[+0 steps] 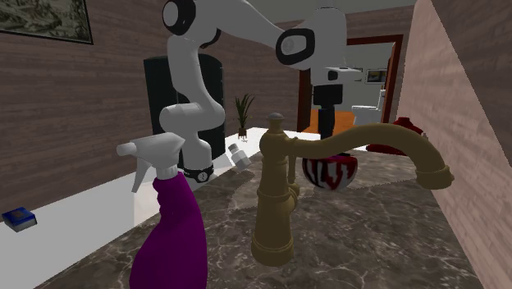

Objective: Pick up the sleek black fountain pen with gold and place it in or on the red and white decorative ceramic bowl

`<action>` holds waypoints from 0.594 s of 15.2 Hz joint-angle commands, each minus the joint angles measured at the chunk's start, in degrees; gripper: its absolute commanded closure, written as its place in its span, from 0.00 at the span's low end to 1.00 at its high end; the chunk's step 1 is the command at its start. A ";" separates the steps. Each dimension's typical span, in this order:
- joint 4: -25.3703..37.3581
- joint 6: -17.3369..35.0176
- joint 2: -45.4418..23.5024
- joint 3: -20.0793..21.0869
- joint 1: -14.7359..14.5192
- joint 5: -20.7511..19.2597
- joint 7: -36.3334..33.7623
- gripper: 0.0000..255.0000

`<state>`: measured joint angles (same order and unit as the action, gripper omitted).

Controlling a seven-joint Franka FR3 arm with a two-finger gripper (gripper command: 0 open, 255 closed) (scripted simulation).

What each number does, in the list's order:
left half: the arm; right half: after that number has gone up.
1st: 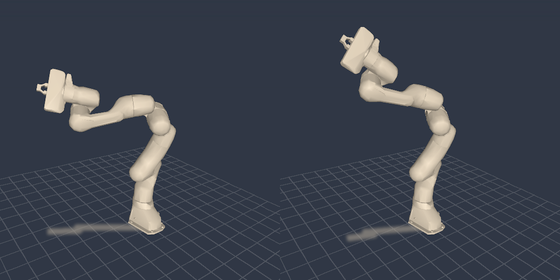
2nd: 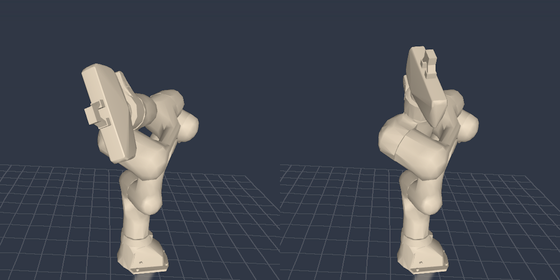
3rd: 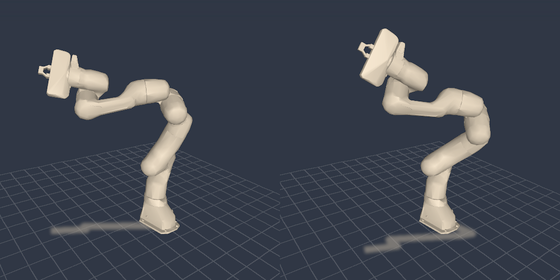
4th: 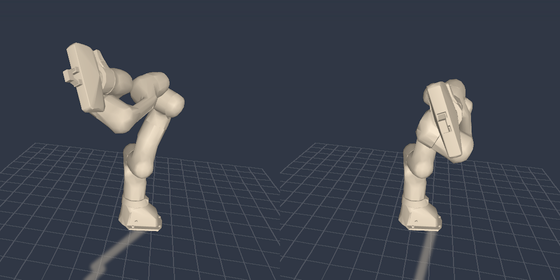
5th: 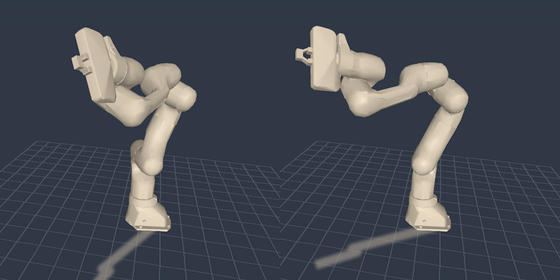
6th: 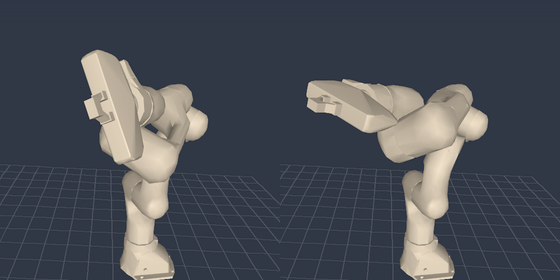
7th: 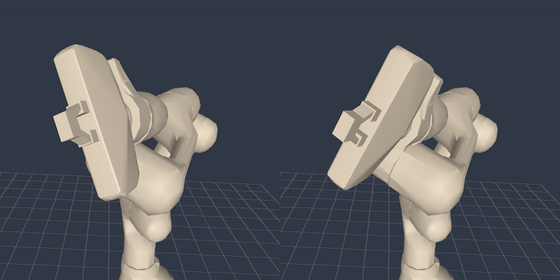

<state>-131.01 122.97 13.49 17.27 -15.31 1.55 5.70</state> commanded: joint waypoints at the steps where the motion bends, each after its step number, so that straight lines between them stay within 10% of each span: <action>1: 2.29 -3.76 1.47 -0.29 -0.05 0.38 0.42 0.00; 9: 3.31 -5.31 2.01 -0.40 -0.08 0.50 0.52 0.00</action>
<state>-127.71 117.68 15.51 16.88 -15.39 2.05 6.22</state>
